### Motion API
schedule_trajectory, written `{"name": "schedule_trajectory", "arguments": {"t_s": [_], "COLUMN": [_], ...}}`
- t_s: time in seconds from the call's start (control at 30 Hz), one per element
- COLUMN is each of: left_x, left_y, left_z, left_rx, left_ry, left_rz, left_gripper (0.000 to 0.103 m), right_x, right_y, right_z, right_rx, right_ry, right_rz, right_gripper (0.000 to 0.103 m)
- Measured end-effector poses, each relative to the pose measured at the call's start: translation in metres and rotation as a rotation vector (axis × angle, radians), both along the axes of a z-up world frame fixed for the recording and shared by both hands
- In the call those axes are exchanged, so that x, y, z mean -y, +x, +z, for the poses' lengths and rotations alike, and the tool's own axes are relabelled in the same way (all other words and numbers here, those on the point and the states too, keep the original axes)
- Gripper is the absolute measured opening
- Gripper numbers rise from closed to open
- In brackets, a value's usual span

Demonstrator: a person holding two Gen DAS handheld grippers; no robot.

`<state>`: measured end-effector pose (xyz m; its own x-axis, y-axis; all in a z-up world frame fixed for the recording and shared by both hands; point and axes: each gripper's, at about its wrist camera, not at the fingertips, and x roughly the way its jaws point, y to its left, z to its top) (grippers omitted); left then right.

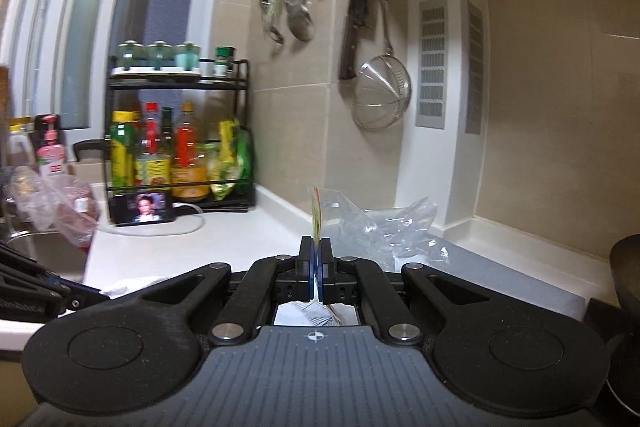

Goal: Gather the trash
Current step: 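Carry the tissue and zip bag down toward the trash bin with both tools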

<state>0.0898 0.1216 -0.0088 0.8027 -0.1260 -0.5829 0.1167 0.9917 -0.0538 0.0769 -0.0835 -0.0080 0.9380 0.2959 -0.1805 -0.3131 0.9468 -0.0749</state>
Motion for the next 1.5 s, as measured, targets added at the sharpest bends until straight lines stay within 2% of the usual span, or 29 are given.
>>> {"name": "schedule_trajectory", "arguments": {"t_s": [0.4, 0.63, 0.9, 1.17, 1.27, 1.5], "left_x": [-0.010, -0.010, -0.010, -0.015, -0.020, -0.028], "left_y": [-0.068, -0.090, -0.094, -0.093, -0.092, -0.089], "left_z": [-0.040, -0.062, -0.091, -0.125, -0.137, -0.152], "left_rx": [-0.068, -0.116, -0.184, -0.237, -0.270, -0.309], "left_ry": [0.019, 0.022, 0.020, -0.008, -0.034, -0.041], "left_rz": [0.023, 0.025, 0.038, 0.070, 0.088, 0.119], "left_gripper": [0.001, 0.001, 0.001, 0.001, 0.001, 0.001], "right_x": [-0.016, -0.028, -0.039, -0.053, -0.058, -0.064], "right_y": [-0.074, -0.094, -0.100, -0.105, -0.108, -0.103], "right_z": [-0.012, -0.035, -0.078, -0.121, -0.131, -0.141], "right_rx": [-0.046, -0.117, -0.237, -0.310, -0.326, -0.366], "right_ry": [-0.011, -0.017, -0.059, -0.124, -0.143, -0.152], "right_rz": [0.135, 0.194, 0.259, 0.324, 0.340, 0.370], "right_gripper": [0.002, 0.002, 0.002, 0.002, 0.002, 0.002]}}
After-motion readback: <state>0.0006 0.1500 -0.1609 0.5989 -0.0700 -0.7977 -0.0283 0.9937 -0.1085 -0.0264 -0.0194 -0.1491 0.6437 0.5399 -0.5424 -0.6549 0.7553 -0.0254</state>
